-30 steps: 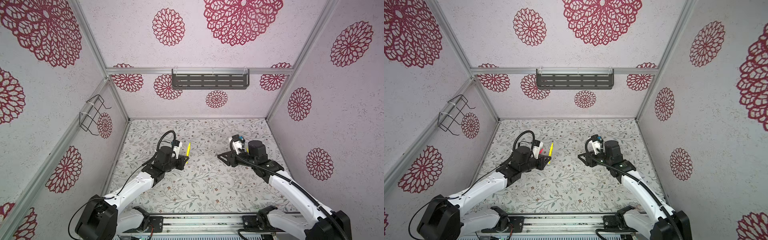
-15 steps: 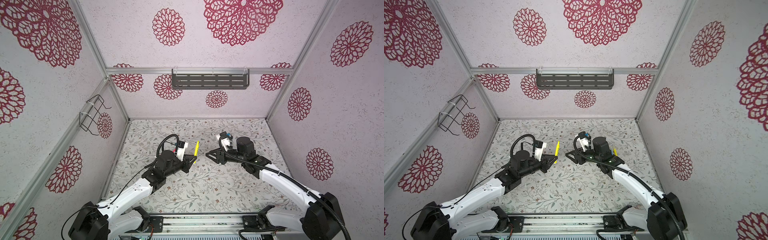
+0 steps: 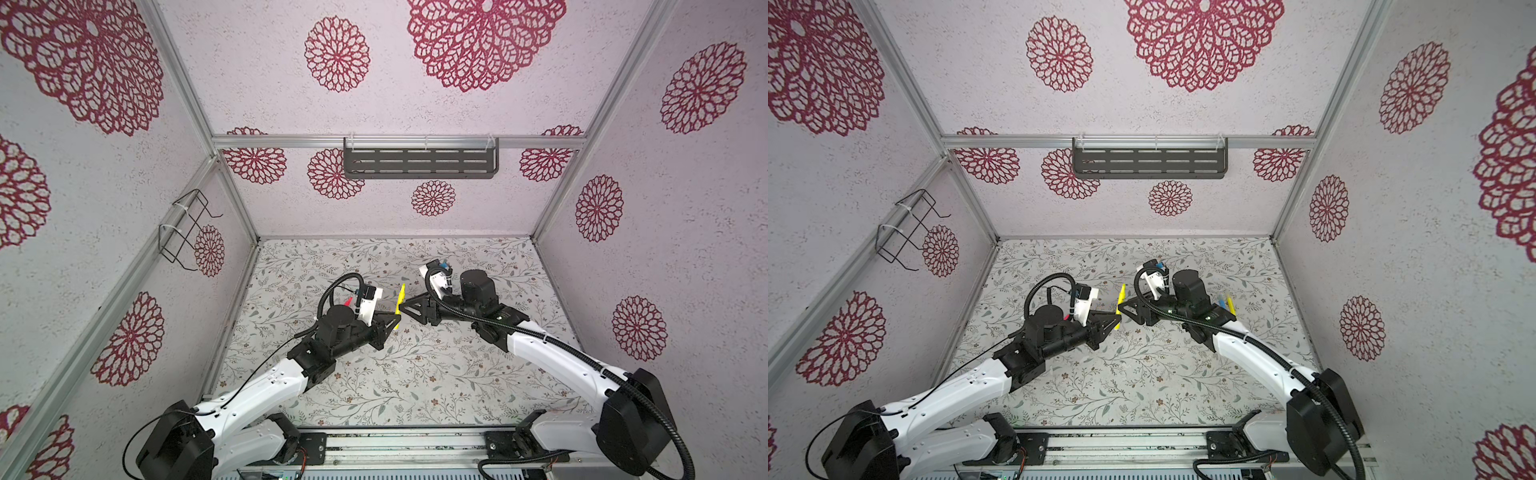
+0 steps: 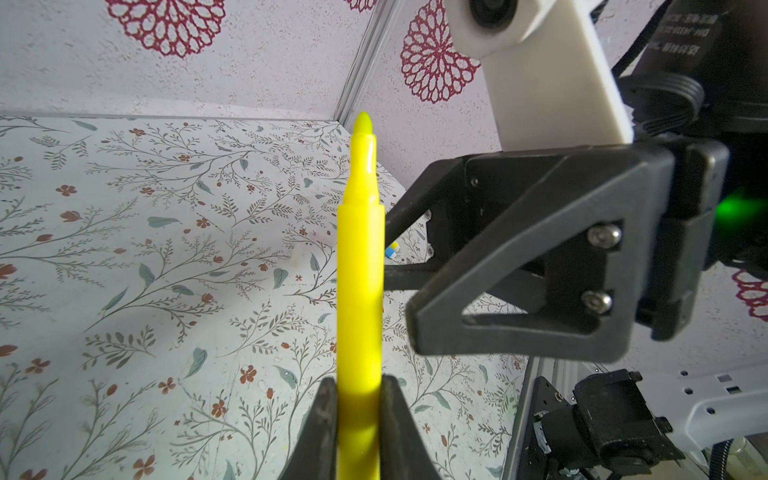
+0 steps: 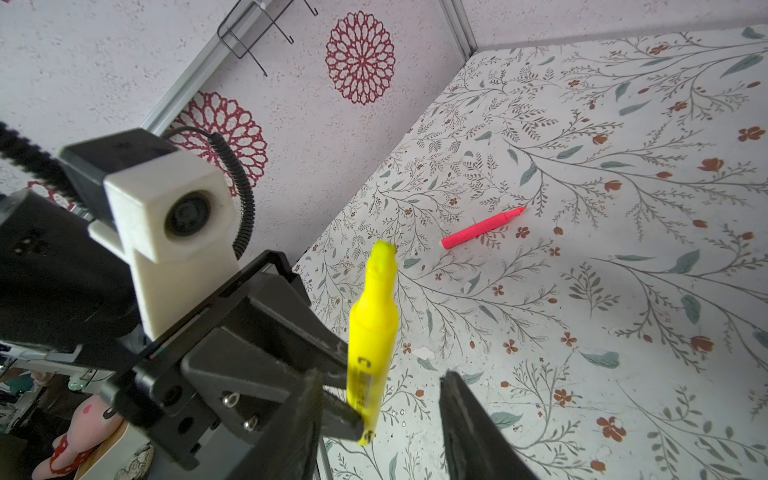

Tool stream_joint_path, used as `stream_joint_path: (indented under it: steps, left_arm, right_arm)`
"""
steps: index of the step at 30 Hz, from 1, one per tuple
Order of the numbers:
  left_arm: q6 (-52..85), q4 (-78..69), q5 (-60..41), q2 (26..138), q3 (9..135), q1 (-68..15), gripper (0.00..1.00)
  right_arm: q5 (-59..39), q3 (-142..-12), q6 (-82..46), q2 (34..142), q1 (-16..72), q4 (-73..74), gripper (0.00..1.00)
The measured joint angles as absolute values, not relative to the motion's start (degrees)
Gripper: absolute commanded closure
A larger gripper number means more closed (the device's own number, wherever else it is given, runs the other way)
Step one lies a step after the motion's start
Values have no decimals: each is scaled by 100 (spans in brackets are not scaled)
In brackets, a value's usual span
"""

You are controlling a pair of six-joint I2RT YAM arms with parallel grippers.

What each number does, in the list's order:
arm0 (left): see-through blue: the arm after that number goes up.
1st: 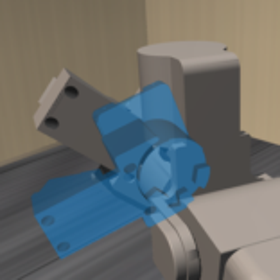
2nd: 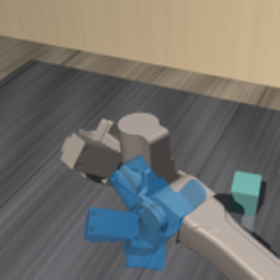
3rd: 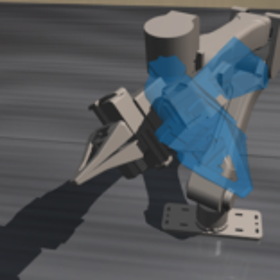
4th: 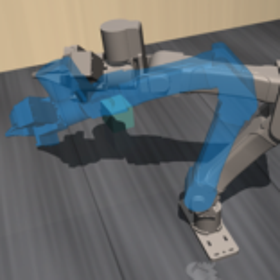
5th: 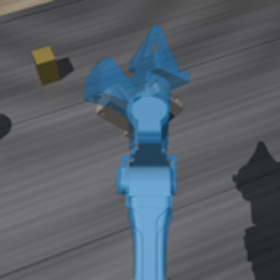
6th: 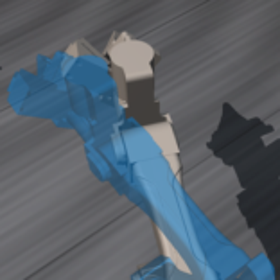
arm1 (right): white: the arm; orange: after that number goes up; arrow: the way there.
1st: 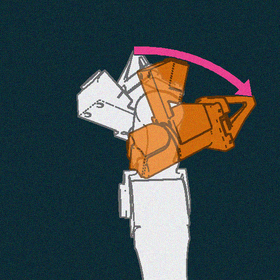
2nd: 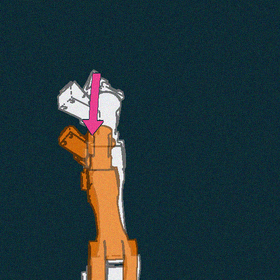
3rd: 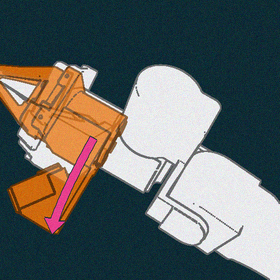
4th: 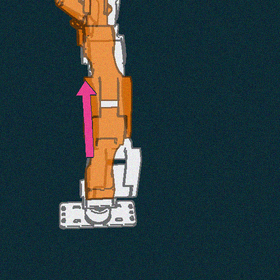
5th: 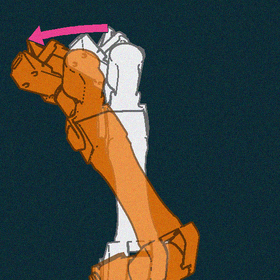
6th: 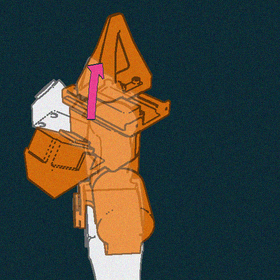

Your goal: Insert the pens into the pen caps

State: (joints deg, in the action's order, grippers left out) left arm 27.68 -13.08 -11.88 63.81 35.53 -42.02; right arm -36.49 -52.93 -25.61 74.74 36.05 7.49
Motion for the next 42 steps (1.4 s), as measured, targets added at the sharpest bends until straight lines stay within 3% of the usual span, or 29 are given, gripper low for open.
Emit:
stream_joint_path:
  steps: [16, 24, 27, 28, 31, 32, 35, 42]
  left_arm:
    - [2768, -1341, -1122, 6381, 3468, -4338, 88]
    - [2764, -1345, -1125, 6390, 3470, -4362, 88]
    - [2764, -1365, -1127, 6401, 3470, -4362, 87]
    - [2764, -1380, -1133, 6412, 3470, -4362, 82]
    - [2768, -1424, -1194, 6451, 3470, -4362, 47]
    - [2757, -1433, -1253, 6464, 3470, -4368, 45]
    - [2744, -1433, -1396, 6510, 3479, -4372, 46]
    - [2692, -1350, -1557, 6667, 3632, -4372, 63]
  right_arm:
    - [-3629, -5304, -2711, 7579, 3795, 919, 56]
    - [-3562, -5306, -2801, 7605, 3793, 910, 88]
    - [-3538, -5310, -2810, 7607, 3793, 917, 94]
    - [-3531, -5310, -2812, 7607, 3793, 917, 94]
    - [-3524, -5310, -2814, 7607, 3795, 919, 94]
    - [-3524, -5310, -2814, 7607, 3795, 919, 94]
    - [-3524, -5310, -2812, 7607, 3800, 917, 94]
    - [-3514, -5312, -2790, 7605, 3813, 864, 94]
